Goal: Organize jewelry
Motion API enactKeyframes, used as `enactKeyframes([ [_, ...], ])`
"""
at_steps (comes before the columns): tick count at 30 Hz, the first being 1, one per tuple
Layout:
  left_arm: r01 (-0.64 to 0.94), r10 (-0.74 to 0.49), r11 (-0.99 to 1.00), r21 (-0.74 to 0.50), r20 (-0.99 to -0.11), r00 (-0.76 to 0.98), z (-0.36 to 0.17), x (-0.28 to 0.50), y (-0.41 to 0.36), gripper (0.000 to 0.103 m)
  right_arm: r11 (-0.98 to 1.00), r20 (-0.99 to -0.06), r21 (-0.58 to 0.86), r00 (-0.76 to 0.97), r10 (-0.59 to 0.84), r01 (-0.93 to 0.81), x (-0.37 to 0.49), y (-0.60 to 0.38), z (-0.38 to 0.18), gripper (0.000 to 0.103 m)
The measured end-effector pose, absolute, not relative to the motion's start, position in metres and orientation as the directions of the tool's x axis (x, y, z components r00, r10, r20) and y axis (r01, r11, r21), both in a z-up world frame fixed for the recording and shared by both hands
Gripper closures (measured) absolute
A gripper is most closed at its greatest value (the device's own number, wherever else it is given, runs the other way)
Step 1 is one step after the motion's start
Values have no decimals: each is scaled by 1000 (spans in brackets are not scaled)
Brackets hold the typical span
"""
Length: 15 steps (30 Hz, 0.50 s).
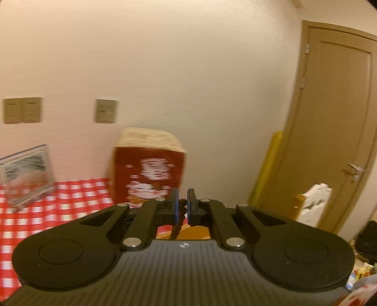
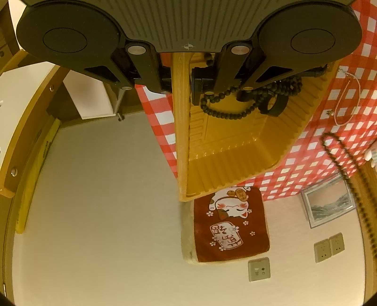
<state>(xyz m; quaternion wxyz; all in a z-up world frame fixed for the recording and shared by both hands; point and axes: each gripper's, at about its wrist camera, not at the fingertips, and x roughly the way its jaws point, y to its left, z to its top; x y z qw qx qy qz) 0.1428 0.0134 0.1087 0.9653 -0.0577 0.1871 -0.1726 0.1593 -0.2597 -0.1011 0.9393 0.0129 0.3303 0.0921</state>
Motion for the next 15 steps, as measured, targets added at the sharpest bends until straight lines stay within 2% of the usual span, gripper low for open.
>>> enactKeyframes([
  [9, 409, -493, 868, -281, -396, 775, 75, 174, -39, 98, 982, -617, 80, 766, 183, -169, 157, -260, -100, 97],
  [15, 385, -520, 853, -353, -516, 681, 21, 193, -65, 98, 982, -617, 80, 765, 183, -170, 157, -260, -100, 97],
])
